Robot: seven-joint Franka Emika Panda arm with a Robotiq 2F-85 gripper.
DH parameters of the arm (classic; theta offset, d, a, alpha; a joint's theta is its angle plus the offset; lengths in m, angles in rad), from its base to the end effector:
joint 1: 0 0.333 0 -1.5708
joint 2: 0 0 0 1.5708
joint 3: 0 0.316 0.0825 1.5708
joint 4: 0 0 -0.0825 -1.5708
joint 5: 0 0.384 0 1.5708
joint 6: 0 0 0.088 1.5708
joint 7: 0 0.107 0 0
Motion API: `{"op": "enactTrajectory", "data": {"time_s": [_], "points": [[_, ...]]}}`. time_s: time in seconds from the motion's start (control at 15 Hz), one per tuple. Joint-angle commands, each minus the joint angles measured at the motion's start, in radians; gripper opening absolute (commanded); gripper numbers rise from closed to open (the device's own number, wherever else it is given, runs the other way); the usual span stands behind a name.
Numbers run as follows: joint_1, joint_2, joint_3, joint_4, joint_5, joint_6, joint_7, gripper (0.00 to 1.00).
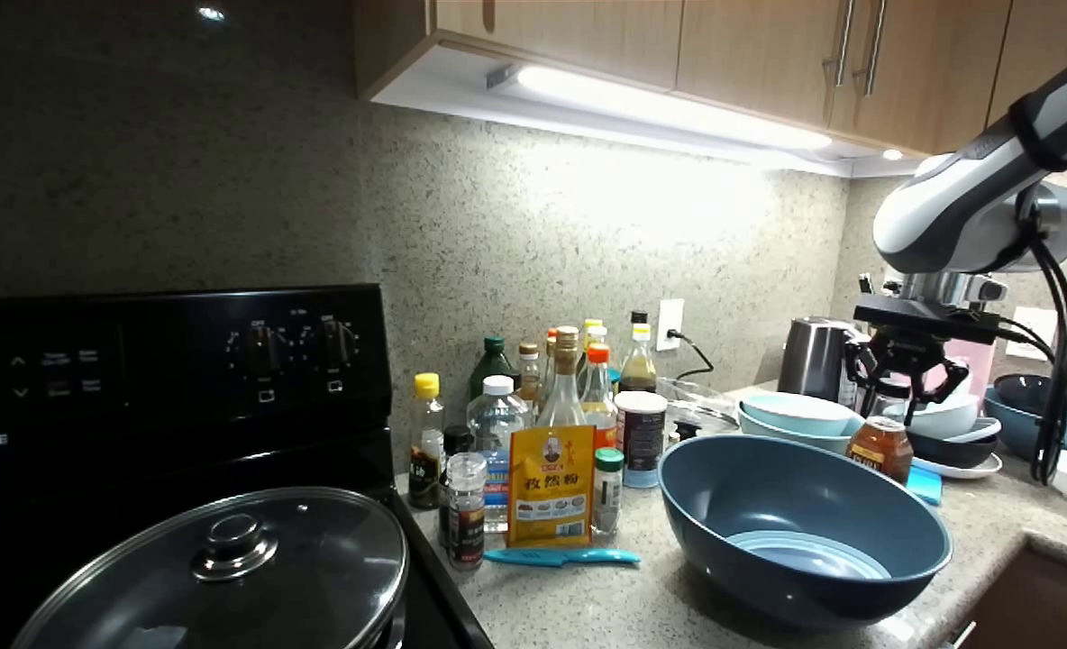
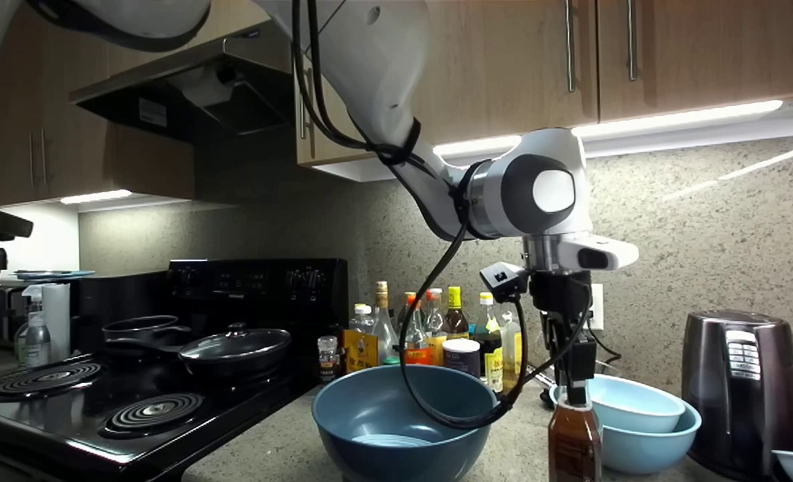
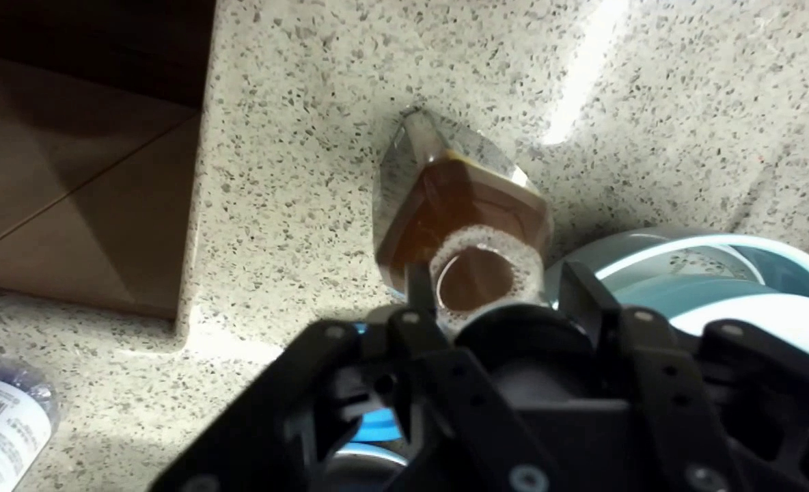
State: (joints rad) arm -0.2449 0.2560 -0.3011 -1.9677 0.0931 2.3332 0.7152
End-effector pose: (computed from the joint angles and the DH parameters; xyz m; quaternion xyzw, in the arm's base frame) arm 0.5294 -0.3108 0.3600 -0.7923 0.6071 -0.0612 0.0035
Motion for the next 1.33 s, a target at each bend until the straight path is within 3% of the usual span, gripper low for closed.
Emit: {"op": "enactTrajectory", "data": {"time_s": [0.0,1.27], "points": [[-0.014,-0.006,0.007,-0.009,0.039,0.027,-0.07,0.21],[0.027,-0.12,-0.006,-0.078,-0.034,0.066,-0.013,0.18]]}}
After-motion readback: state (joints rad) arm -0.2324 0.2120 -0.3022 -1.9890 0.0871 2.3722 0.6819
